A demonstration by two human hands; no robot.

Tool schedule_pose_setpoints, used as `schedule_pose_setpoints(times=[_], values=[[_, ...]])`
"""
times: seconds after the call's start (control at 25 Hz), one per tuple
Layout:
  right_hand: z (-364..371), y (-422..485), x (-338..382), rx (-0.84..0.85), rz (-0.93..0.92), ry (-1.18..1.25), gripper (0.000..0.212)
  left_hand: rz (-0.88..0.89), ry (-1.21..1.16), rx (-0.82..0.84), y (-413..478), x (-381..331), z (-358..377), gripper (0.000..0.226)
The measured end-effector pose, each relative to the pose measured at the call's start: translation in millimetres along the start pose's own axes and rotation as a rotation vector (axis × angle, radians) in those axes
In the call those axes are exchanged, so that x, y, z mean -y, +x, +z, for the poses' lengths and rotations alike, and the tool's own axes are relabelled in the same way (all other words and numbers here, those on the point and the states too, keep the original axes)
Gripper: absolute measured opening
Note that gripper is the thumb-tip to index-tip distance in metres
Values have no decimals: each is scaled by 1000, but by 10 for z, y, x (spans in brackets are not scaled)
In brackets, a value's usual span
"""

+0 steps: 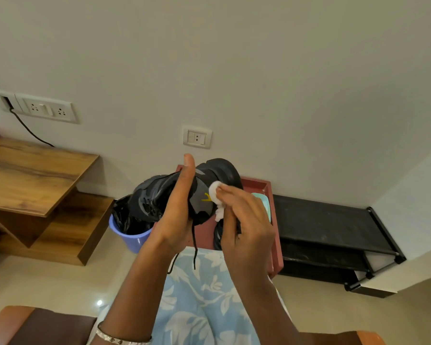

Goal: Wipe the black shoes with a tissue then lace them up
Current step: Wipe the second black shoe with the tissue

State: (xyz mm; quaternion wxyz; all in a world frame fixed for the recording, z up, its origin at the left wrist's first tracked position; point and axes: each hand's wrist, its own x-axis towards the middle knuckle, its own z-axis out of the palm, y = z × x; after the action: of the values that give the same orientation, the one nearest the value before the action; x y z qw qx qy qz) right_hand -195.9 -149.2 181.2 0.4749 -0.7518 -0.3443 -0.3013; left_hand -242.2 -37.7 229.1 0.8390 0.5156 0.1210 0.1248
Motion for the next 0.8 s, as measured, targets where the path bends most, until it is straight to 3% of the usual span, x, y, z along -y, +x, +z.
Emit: schedule_pose_setpoints(times=[0.16, 0.36, 0.64, 0.8], values=[[45, 51, 6, -75, -63, -39, 26, 38, -23, 22, 24, -15, -55, 69], [48, 271, 80, -86, -97, -12, 24, 173, 142, 86, -22, -89, -28, 40], [187, -114, -110, -147, -102, -73, 21, 154, -97, -64, 35, -160, -1, 62], [130, 130, 19, -171, -159, -46, 25, 107, -217, -55, 48, -139, 30, 74]])
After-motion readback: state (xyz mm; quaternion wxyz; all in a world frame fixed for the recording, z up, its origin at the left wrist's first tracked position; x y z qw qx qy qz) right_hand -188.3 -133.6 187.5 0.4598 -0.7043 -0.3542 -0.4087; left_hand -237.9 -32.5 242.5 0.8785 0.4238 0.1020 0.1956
